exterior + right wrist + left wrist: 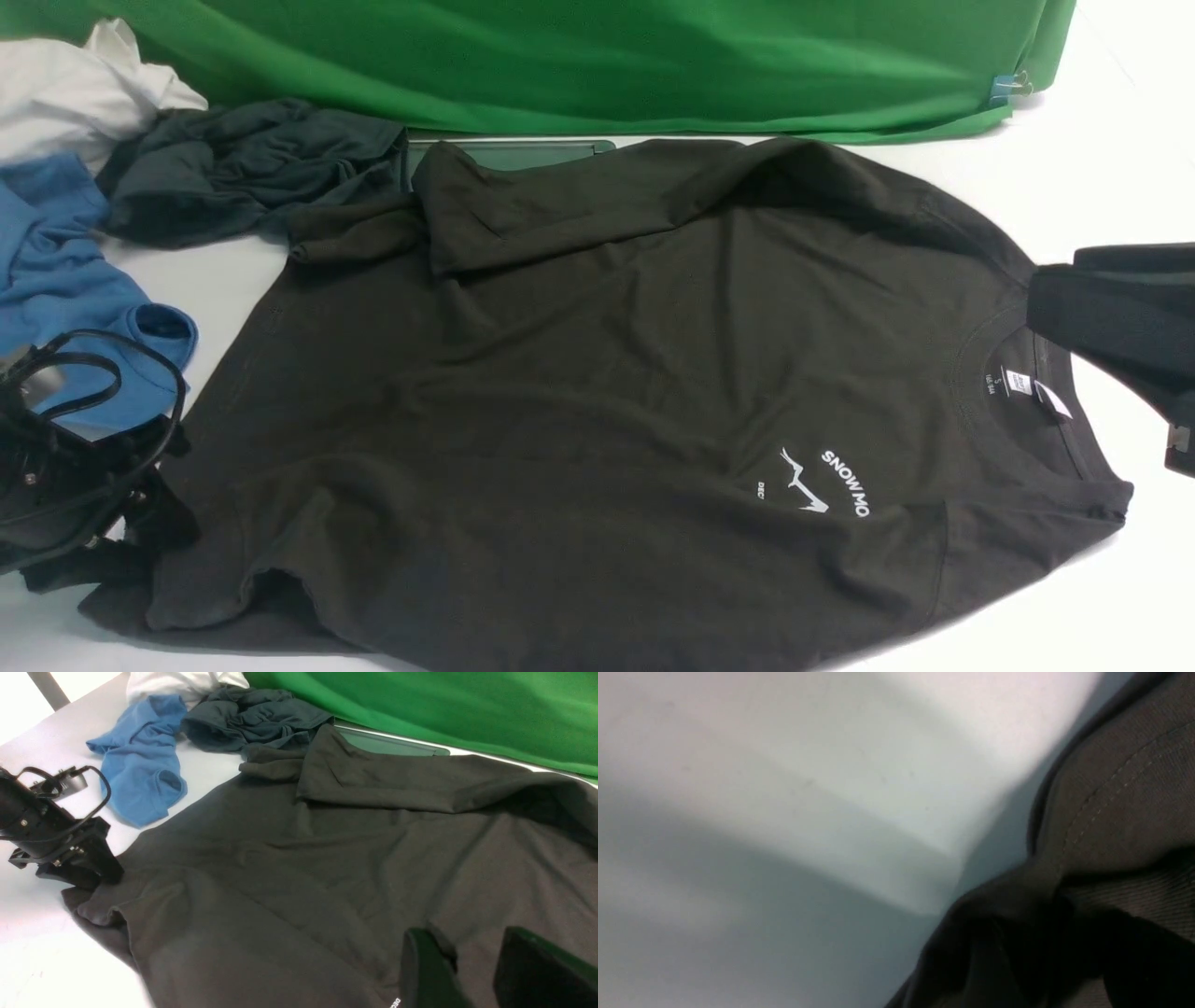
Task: Fold a long-sleeved shirt on a white desktop.
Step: 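Grasp the left edge of the dark T-shirt lying flat on the table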
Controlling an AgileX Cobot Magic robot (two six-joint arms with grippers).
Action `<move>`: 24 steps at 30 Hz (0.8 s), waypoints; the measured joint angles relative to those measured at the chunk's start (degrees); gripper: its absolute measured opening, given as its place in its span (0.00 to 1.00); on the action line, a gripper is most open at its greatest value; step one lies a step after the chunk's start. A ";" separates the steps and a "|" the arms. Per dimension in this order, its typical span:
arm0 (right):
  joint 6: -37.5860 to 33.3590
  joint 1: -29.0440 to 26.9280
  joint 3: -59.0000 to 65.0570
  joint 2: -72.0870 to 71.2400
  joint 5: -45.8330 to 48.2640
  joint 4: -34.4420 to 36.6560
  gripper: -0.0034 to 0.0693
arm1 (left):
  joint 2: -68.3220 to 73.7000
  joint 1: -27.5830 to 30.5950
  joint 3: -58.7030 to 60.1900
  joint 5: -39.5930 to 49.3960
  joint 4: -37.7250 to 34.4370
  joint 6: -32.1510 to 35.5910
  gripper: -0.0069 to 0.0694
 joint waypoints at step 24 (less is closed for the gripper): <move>0.00 0.00 0.00 0.00 0.00 0.00 0.38 | -0.11 0.00 -0.20 1.15 -1.13 -0.80 0.63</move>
